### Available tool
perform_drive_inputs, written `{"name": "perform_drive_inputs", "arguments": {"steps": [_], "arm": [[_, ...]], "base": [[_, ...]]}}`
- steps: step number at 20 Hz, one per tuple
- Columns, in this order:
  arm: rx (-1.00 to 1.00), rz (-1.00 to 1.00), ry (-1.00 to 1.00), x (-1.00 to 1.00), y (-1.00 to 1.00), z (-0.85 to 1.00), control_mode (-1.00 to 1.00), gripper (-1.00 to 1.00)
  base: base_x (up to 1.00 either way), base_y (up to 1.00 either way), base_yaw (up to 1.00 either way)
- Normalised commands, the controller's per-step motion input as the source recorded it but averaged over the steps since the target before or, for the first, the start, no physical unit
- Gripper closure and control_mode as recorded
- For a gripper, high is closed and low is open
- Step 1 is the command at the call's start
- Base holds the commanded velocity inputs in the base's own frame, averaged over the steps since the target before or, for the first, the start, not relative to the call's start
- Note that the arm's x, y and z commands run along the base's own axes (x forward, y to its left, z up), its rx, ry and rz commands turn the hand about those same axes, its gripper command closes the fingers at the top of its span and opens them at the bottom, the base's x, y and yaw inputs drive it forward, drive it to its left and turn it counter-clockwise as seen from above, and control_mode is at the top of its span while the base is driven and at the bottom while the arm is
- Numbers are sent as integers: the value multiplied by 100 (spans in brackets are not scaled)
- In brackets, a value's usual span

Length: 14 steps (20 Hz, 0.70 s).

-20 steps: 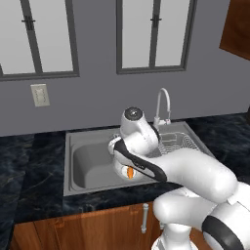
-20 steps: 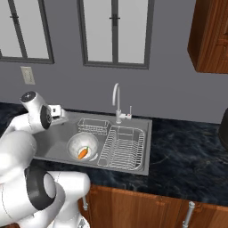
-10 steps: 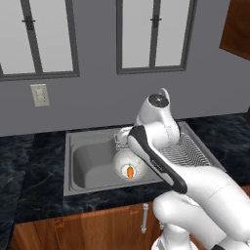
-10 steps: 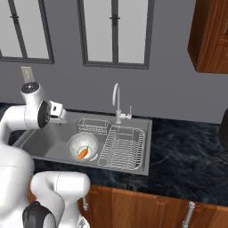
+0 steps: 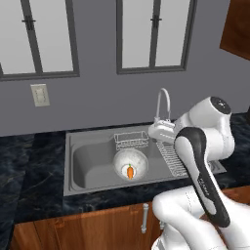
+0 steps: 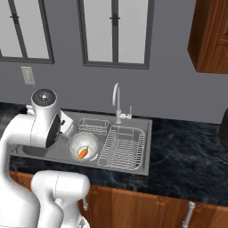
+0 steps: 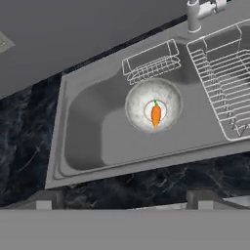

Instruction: Pick the carrot from the cabinet and place it in the bowl. Then pick the bowl and place it in the sink. Then turn on the sink facuet.

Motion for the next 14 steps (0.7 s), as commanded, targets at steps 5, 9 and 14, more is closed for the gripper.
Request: {"name": "perform_drive_inputs", "arguments": {"steps": [5, 9, 14], "arm": [[31, -40, 0, -68, -64, 43, -100, -100], [32, -31, 1, -4, -78, 63, -100, -100], [40, -23, 15, 8, -84, 14, -100, -100]], "base": [[0, 0, 0], [0, 0, 0], [0, 0, 0]]}}
